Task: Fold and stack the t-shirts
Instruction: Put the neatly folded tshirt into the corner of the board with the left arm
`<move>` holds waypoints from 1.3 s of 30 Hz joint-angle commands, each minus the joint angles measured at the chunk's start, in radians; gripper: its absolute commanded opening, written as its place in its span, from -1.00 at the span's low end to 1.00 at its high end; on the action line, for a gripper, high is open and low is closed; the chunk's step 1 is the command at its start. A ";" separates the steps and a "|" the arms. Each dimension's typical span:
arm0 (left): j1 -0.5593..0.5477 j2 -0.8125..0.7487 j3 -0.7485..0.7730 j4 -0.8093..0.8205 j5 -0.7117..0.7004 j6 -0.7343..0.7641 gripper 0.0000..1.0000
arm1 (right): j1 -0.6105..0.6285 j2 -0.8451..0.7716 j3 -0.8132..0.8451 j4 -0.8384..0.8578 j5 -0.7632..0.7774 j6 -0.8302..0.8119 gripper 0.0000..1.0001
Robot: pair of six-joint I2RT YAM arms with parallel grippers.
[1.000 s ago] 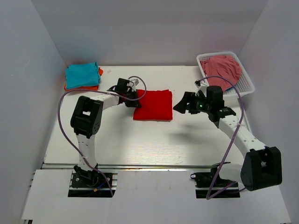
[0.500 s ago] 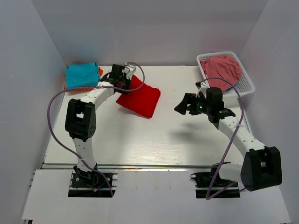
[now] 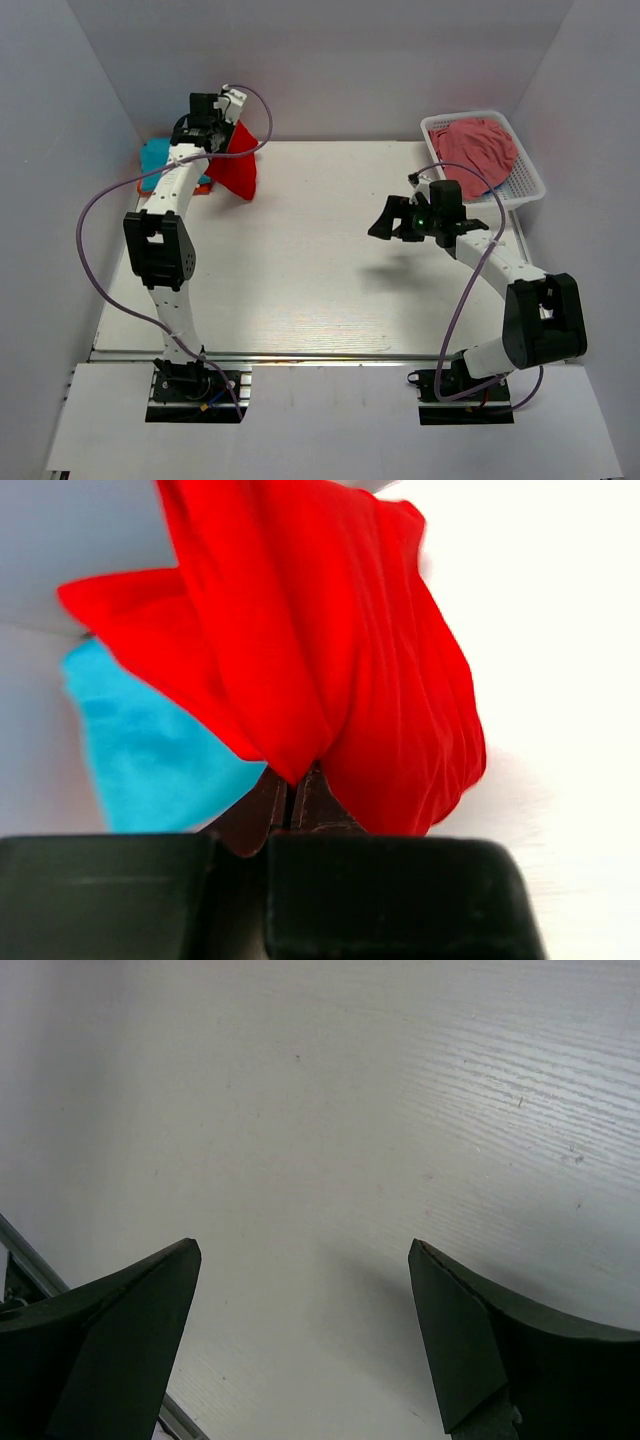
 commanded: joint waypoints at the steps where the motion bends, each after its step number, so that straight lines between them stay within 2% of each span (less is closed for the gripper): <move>1: 0.042 0.025 0.080 0.019 -0.031 0.096 -1.00 | -0.004 0.032 0.071 0.037 -0.022 -0.008 0.81; 9: 0.106 0.110 0.295 -0.004 -0.048 0.098 -1.00 | -0.002 0.133 0.128 0.046 -0.033 0.007 0.81; 18: 0.161 0.056 0.268 0.077 0.015 0.107 -1.00 | 0.004 0.201 0.162 0.092 -0.090 0.038 0.81; 25: 0.213 0.111 0.342 0.077 -0.037 0.023 -1.00 | 0.001 0.213 0.180 0.091 -0.086 0.038 0.81; 28: 0.240 0.111 0.315 0.137 -0.046 -0.012 -1.00 | 0.005 0.225 0.187 0.094 -0.096 0.038 0.81; 34: 0.276 0.159 0.297 0.137 0.029 -0.012 -1.00 | 0.008 0.259 0.222 0.080 -0.108 0.044 0.81; 39: 0.296 0.206 0.268 0.146 -0.017 -0.021 -1.00 | 0.007 0.274 0.233 0.080 -0.113 0.044 0.81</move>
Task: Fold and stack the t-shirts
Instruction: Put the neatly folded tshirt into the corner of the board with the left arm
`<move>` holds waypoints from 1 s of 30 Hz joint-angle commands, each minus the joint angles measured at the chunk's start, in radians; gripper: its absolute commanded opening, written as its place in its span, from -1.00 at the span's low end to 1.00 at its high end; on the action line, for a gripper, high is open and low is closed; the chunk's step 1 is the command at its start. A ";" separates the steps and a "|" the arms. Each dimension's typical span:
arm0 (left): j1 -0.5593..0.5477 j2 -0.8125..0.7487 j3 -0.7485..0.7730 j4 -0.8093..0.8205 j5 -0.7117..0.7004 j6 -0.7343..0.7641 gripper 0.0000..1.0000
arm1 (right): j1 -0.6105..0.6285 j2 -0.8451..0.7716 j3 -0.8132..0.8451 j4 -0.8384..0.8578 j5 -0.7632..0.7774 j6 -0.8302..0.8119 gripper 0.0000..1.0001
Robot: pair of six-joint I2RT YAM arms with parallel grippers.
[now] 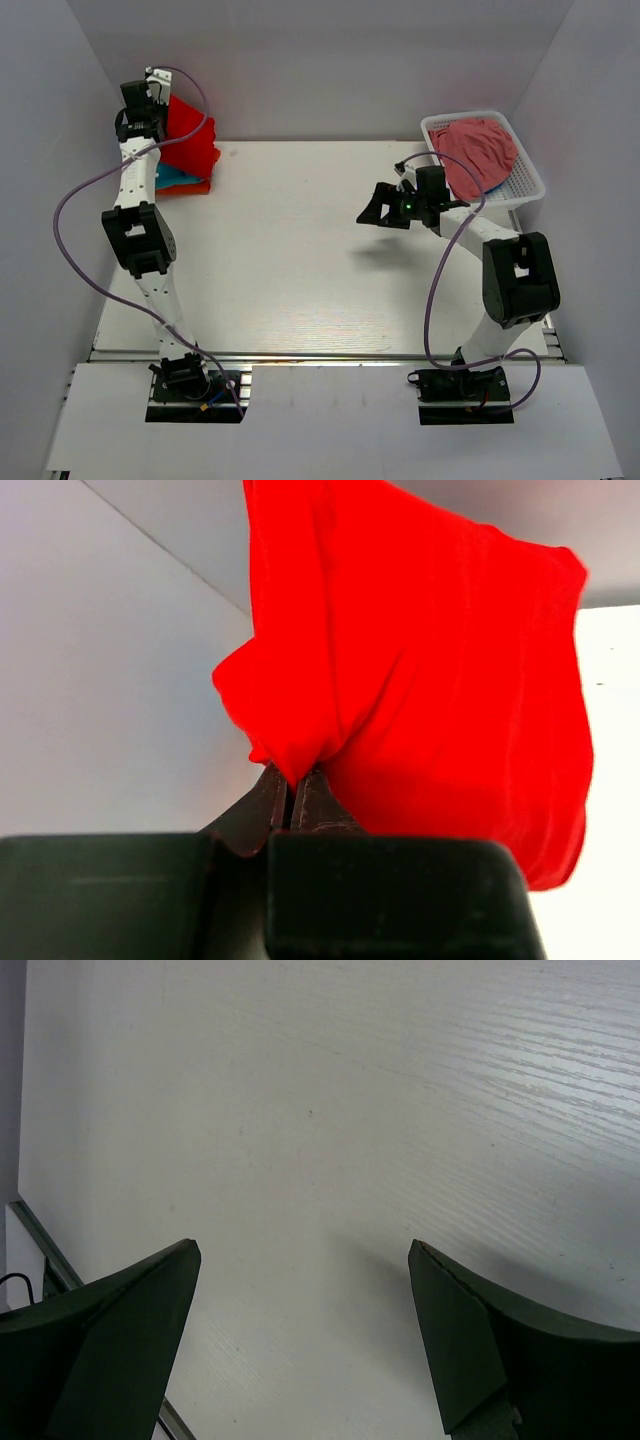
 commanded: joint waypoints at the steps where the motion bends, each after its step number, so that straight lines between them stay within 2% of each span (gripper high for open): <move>1: 0.017 0.021 -0.008 0.049 -0.034 -0.017 -1.00 | 0.002 0.004 0.048 0.026 -0.021 0.007 0.81; 5: 0.017 0.061 0.002 0.075 -0.201 -0.029 -1.00 | 0.004 0.024 0.058 0.025 -0.027 0.008 0.81; 6: 0.026 0.076 0.002 0.084 -0.227 -0.029 -0.52 | 0.007 0.030 0.061 0.026 -0.029 0.013 0.81; 8: 0.026 0.099 0.002 0.109 -0.330 -0.042 -0.36 | 0.007 0.038 0.063 0.028 -0.030 0.016 0.81; 9: 0.026 0.115 0.022 0.109 -0.356 -0.056 -0.08 | 0.010 0.047 0.066 0.025 -0.032 0.017 0.81; 10: 0.026 0.133 0.059 0.092 -0.399 -0.075 0.75 | 0.008 0.047 0.071 0.025 -0.032 0.019 0.81; 11: 0.026 0.168 0.071 0.110 -0.515 -0.087 0.99 | 0.008 0.053 0.075 0.023 -0.032 0.019 0.81; 14: 0.026 0.210 0.114 0.129 -0.646 -0.087 1.00 | 0.016 0.061 0.080 0.020 -0.038 0.019 0.81; 18: 0.026 0.176 0.092 0.127 -0.607 -0.134 1.00 | 0.021 0.056 0.081 0.020 -0.024 0.016 0.81; 25: 0.026 0.014 -0.037 0.114 -0.236 -0.285 1.00 | 0.038 0.045 0.074 0.020 -0.030 0.016 0.81; 27: 0.014 -0.005 -0.037 0.074 -0.235 -0.317 1.00 | 0.038 0.033 0.074 0.020 -0.030 0.008 0.81; 30: 0.005 -0.029 -0.037 0.003 -0.160 -0.375 1.00 | 0.044 0.005 0.060 0.020 -0.012 -0.010 0.81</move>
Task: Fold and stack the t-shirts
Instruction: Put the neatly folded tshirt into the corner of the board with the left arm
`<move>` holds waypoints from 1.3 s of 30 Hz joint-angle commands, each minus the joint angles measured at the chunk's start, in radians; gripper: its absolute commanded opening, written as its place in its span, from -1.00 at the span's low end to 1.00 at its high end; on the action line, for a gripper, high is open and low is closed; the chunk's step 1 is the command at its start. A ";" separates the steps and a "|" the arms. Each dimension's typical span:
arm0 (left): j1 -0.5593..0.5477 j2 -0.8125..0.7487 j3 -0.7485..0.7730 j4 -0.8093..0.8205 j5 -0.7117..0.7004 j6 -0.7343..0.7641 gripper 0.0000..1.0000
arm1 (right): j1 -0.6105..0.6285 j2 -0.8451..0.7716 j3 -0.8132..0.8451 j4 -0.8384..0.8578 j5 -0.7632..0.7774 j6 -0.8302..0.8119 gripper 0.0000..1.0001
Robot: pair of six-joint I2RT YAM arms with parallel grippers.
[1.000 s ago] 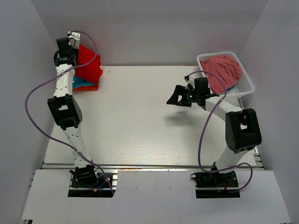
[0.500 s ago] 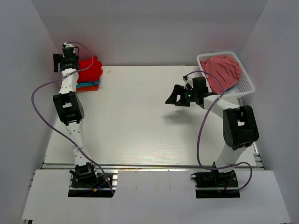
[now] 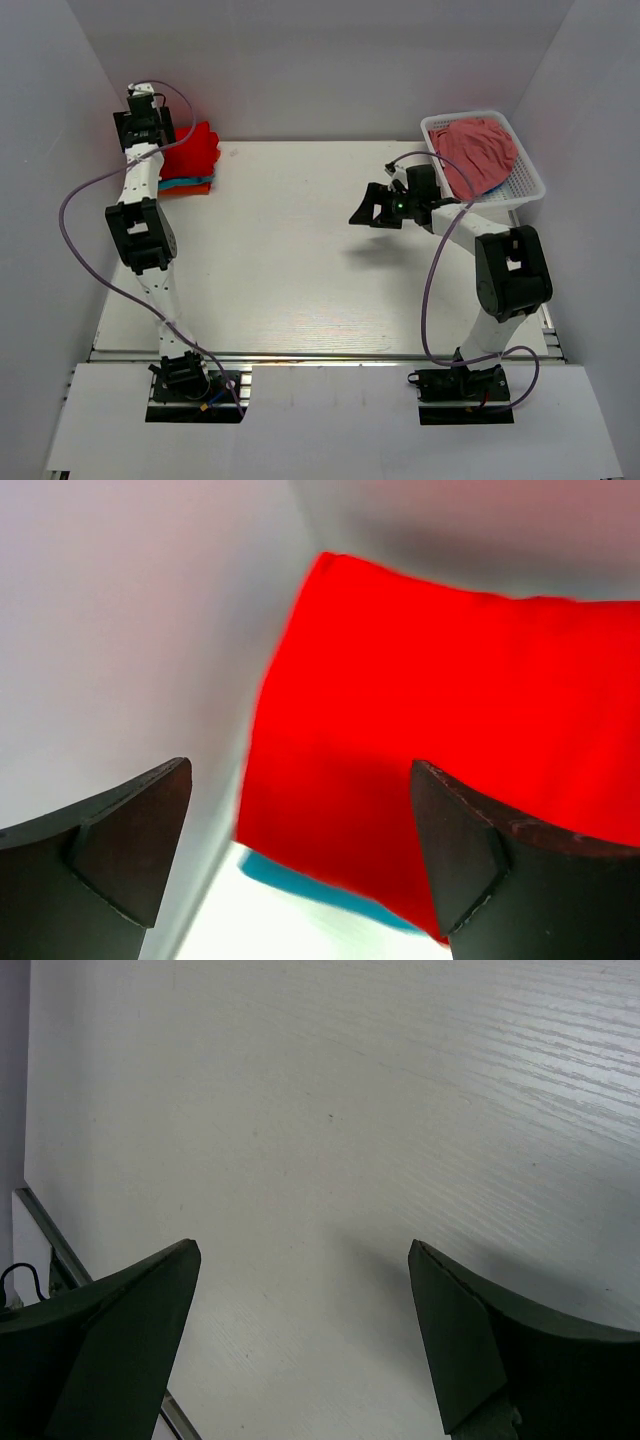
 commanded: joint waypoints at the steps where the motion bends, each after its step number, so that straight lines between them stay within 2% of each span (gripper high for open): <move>1: -0.012 -0.140 0.000 -0.081 0.118 -0.114 1.00 | 0.010 -0.073 0.013 0.025 0.002 -0.030 0.81; 3: -0.012 -0.189 -0.073 -0.093 0.185 -0.165 1.00 | 0.005 -0.107 -0.004 -0.018 0.011 -0.043 0.81; 4: -0.012 -0.262 -0.114 -0.081 0.214 -0.174 1.00 | 0.007 -0.133 -0.024 -0.014 0.016 -0.047 0.81; 7: -0.023 -0.395 -0.314 -0.024 0.282 -0.233 1.00 | 0.007 -0.208 -0.084 -0.001 0.050 -0.049 0.81; 8: -0.032 -0.492 -0.430 -0.007 0.318 -0.280 1.00 | 0.007 -0.222 -0.102 -0.006 0.059 -0.049 0.81; 9: -0.032 -0.542 -0.495 0.060 0.358 -0.289 1.00 | 0.004 -0.259 -0.115 -0.006 0.065 -0.046 0.81; 12: -0.113 -0.692 -0.707 0.134 0.497 -0.340 1.00 | 0.004 -0.328 -0.188 -0.003 0.077 -0.037 0.81; 14: -0.181 -0.734 -0.813 0.134 0.507 -0.368 1.00 | 0.001 -0.383 -0.242 -0.011 0.081 -0.040 0.81; 17: -0.355 -0.795 -0.969 0.160 0.448 -0.408 1.00 | 0.002 -0.441 -0.312 -0.021 0.105 -0.038 0.81; 22: -0.656 -0.844 -1.132 0.218 0.418 -0.443 1.00 | -0.001 -0.589 -0.415 -0.075 0.154 -0.035 0.81; 25: -0.753 -0.910 -1.212 0.201 0.328 -0.469 1.00 | 0.002 -0.685 -0.481 -0.086 0.217 -0.033 0.81; 28: -0.797 -0.953 -1.226 0.129 0.208 -0.495 1.00 | 0.001 -0.757 -0.544 -0.080 0.228 -0.030 0.81; 32: -0.865 -1.019 -1.295 0.170 0.199 -0.521 1.00 | 0.001 -0.849 -0.615 -0.063 0.261 -0.017 0.81; 39: -0.919 -1.038 -1.295 0.137 0.096 -0.540 1.00 | -0.001 -0.846 -0.630 -0.057 0.248 -0.024 0.81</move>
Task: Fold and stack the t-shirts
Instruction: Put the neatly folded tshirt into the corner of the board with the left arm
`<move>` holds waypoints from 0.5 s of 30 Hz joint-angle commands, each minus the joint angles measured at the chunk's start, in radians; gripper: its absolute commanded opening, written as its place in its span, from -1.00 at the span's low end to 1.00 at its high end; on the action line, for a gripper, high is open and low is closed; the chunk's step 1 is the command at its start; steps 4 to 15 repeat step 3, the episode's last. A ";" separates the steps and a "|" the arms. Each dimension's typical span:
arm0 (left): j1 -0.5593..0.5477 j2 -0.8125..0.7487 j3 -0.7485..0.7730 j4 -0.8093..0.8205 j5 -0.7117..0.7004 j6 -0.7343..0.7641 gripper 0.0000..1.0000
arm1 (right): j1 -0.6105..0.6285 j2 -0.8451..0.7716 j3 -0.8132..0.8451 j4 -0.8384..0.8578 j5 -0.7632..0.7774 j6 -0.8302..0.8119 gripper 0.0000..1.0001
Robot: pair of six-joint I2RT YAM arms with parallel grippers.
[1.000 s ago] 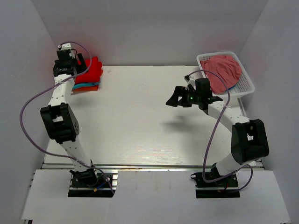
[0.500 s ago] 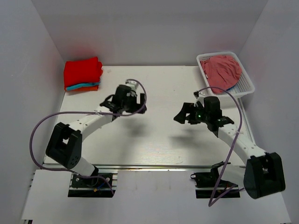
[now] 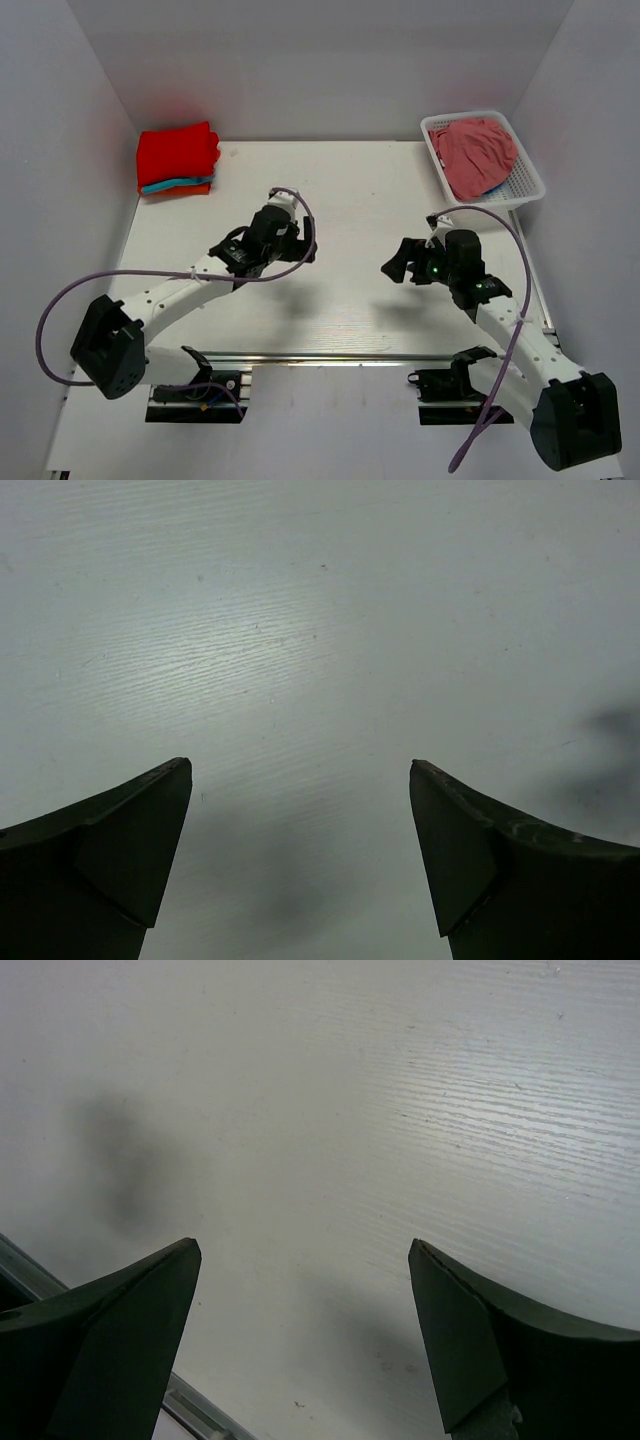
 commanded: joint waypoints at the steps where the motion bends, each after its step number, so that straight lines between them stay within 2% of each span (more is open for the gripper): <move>1: -0.028 0.001 0.018 -0.026 -0.087 -0.021 1.00 | -0.001 0.007 -0.009 0.038 -0.007 -0.005 0.81; 15: -0.037 0.010 0.018 -0.026 -0.087 -0.021 1.00 | -0.001 0.028 -0.009 0.051 -0.024 -0.001 0.81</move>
